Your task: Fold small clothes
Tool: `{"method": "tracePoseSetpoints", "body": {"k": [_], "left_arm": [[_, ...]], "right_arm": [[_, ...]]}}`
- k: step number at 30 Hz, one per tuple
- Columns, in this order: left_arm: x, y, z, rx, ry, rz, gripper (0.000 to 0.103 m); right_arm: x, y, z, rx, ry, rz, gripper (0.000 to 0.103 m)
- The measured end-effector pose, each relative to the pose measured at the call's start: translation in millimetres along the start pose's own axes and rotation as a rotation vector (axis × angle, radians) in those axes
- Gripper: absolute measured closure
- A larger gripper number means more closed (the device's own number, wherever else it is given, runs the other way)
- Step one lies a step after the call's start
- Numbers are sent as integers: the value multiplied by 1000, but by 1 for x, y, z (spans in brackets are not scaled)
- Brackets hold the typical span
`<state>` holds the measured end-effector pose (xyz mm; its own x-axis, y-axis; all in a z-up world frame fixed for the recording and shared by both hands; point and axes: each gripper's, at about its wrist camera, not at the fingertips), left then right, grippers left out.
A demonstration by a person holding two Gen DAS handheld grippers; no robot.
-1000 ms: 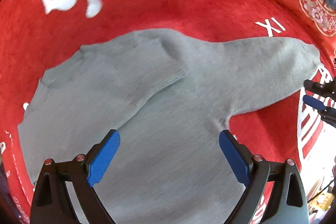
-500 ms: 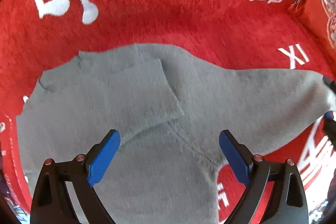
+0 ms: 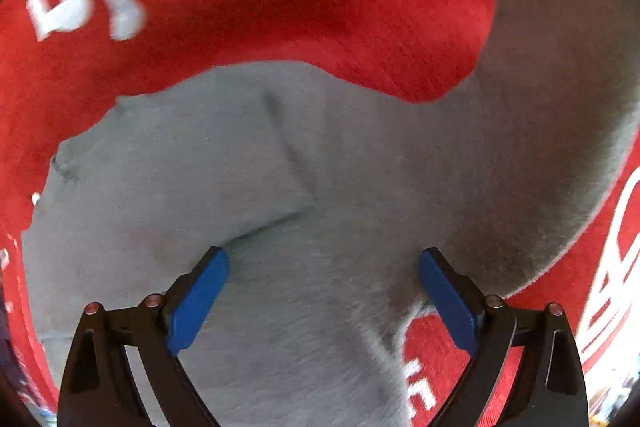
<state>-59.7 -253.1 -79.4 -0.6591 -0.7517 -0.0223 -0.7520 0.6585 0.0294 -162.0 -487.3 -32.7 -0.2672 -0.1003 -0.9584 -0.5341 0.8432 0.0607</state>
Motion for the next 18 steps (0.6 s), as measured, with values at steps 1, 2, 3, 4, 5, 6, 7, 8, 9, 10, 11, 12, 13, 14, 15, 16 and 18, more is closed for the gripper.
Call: {"method": "tracePoseSetpoints", "body": {"k": [1,2,3,4,5,6,7,8,9,10,11,12,13,14,15,16,18], "left_arm": [[-13,5,-9,25,20,-23,6],[-30,10,-20,49,34,-50,6],[-49,17,-29,69,43,-80,6],[-62,21,-33,80,47,-102,6],[-85,29,-40,93,45,-139,6],[-103,35,-45,100,38,-167,6],[-124,42,-48,103,27,-199,6],[-152,53,-52,105,6,-243,6],[-165,57,-52,105,-5,-264,6],[-185,65,-52,103,-22,-291,6],[-208,74,-51,98,-44,-321,6],[-221,80,-48,91,-60,-341,6],[-239,88,-46,79,-75,-364,6],[-256,96,-41,64,-85,-391,6],[-268,102,-36,54,-86,-410,6],[-279,108,-31,43,-84,-431,6],[-299,120,-21,21,-76,-469,6]], "right_arm": [[-8,0,11,-20,7,-24,92],[-22,2,29,-55,23,-64,92],[-32,6,42,-79,39,-95,92],[-42,8,57,-105,62,-131,92],[-60,14,82,-151,107,-198,92],[-71,19,101,-186,139,-246,92],[-82,27,120,-224,170,-298,91],[-94,38,146,-274,211,-361,90],[-106,55,181,-344,283,-446,89],[-109,66,200,-380,325,-486,89],[-112,86,237,-449,402,-553,89],[-109,103,263,-500,462,-593,89],[-105,113,281,-534,505,-615,88],[-97,128,307,-587,580,-641,86],[-81,147,337,-659,695,-663,82],[-73,156,349,-688,742,-670,76],[-51,173,369,-746,810,-653,60]]}}
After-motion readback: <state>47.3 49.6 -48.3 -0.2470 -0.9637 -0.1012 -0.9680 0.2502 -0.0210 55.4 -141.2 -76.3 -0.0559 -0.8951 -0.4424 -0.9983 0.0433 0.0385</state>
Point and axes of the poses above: each gripper's, at about its wrist camera, not at the fingertips, and z roughly the way its jaws point, x to its right, y to its underside, and after that the axes turned 15 degrees about -x, right-handed
